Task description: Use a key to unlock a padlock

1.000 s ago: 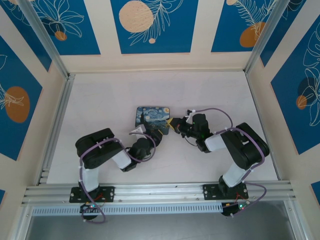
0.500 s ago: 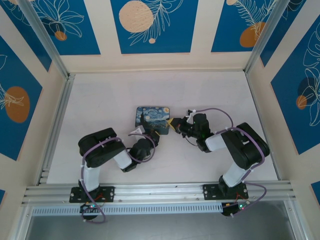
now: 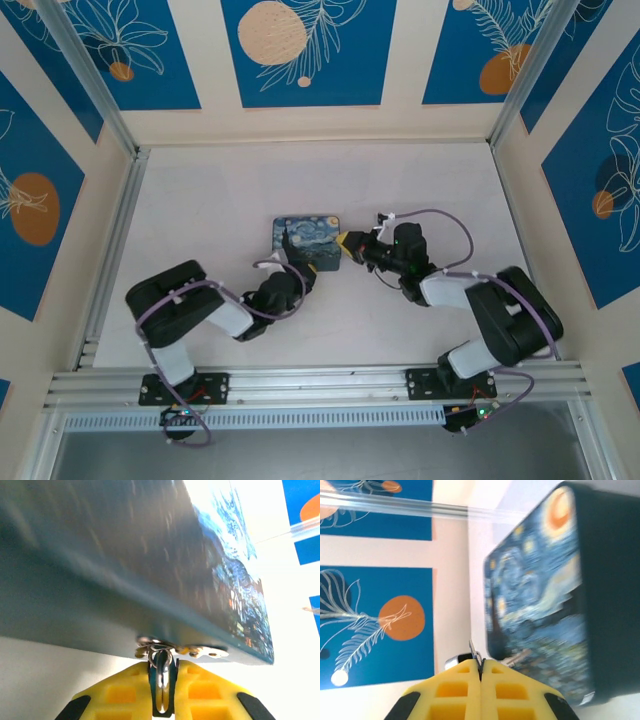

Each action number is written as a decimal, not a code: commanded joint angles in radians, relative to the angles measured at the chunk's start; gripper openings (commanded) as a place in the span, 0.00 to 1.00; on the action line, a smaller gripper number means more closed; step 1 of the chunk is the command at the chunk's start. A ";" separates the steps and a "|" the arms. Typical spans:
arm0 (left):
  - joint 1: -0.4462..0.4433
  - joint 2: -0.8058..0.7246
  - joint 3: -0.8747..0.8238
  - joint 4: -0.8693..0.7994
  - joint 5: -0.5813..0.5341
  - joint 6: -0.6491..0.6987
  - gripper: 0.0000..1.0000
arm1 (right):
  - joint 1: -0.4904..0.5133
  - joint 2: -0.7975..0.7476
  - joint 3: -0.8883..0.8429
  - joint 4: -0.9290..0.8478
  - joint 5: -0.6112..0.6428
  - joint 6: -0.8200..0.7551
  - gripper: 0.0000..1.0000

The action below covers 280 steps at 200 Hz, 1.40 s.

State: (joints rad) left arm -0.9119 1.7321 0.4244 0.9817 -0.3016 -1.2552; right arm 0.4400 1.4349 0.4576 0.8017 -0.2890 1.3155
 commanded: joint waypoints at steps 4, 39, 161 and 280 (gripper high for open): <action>0.054 -0.132 0.031 -0.187 0.186 0.044 0.00 | 0.007 -0.135 -0.027 -0.189 -0.060 -0.082 0.00; 0.122 -0.236 0.103 -0.382 0.377 0.077 0.00 | 0.036 -0.288 -0.134 -0.260 -0.046 -0.076 0.00; 0.216 -0.239 0.091 -0.244 0.680 -0.060 0.00 | 0.145 -0.280 -0.269 -0.055 0.086 0.055 0.00; 0.217 -0.212 0.000 0.000 0.569 -0.261 0.00 | 0.211 -0.212 -0.280 0.118 0.239 0.243 0.00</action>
State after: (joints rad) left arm -0.7040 1.5154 0.4431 0.8814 0.3027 -1.4597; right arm 0.6384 1.2453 0.1780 0.8982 -0.1135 1.5303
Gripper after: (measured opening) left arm 0.104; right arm 0.034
